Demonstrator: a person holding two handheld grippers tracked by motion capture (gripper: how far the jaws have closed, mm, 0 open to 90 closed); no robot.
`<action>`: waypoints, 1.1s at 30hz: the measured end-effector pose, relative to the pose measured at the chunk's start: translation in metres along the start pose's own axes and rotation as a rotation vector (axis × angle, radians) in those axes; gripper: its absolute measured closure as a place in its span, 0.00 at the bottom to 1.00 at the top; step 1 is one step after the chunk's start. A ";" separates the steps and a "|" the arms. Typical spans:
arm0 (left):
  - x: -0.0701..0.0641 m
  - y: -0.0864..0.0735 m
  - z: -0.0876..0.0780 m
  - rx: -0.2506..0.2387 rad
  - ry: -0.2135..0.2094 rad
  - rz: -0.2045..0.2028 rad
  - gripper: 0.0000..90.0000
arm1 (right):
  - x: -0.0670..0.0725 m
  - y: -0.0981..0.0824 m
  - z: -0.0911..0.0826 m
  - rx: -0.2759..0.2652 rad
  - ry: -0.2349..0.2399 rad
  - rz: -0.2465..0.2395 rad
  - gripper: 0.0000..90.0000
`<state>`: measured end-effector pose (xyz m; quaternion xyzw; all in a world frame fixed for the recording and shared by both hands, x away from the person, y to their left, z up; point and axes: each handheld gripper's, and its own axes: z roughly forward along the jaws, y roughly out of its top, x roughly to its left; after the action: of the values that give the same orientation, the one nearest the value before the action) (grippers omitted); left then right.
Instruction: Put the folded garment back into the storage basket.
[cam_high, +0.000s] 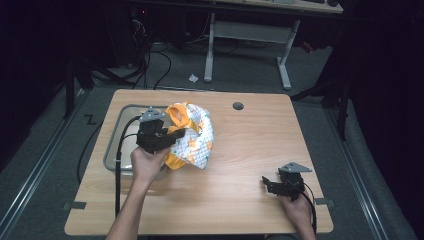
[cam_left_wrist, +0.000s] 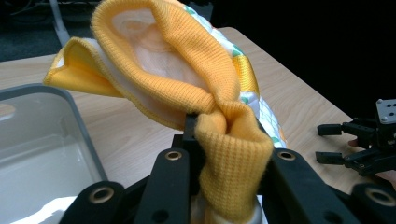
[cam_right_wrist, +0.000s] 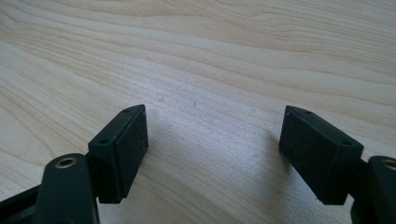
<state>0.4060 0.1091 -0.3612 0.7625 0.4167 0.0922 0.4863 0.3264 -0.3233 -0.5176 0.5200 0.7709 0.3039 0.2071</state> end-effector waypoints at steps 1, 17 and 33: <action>0.002 0.000 -0.002 -0.003 0.002 0.000 0.85 | 0.000 0.000 0.000 -0.001 -0.001 -0.001 0.27; 0.025 0.000 -0.021 -0.013 0.052 -0.033 0.85 | 0.000 0.000 0.000 -0.002 -0.001 -0.002 0.27; 0.047 0.002 -0.044 -0.017 0.114 -0.034 0.85 | 0.000 0.000 0.000 -0.002 -0.003 0.001 0.27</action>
<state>0.4129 0.1720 -0.3495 0.7447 0.4557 0.1310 0.4697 0.3267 -0.3232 -0.5178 0.5205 0.7703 0.3039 0.2085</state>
